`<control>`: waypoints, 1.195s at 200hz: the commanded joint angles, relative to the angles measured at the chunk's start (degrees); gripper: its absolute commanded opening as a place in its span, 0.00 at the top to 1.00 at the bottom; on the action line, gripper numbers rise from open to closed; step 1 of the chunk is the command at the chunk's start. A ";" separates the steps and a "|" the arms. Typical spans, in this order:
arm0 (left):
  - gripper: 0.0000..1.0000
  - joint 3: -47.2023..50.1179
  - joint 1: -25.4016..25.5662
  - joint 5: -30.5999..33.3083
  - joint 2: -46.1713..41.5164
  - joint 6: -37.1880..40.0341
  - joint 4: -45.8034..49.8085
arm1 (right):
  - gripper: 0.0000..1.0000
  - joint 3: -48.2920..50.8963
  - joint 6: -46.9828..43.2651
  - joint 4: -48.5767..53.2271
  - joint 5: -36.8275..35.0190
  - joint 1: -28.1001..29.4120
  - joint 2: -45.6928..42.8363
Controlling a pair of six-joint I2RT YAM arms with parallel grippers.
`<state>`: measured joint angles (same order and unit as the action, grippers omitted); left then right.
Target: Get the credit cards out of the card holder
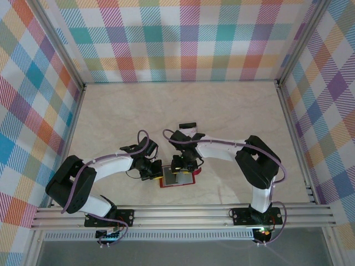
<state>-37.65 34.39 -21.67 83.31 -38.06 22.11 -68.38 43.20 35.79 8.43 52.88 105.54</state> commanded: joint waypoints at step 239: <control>1.00 -6.06 1.59 0.57 -0.21 -0.39 4.30 | 0.67 5.35 1.38 -9.77 9.56 -0.94 -5.99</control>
<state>-43.24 34.87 -20.12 82.35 -36.67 27.62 -64.23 42.13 33.95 9.56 52.42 96.44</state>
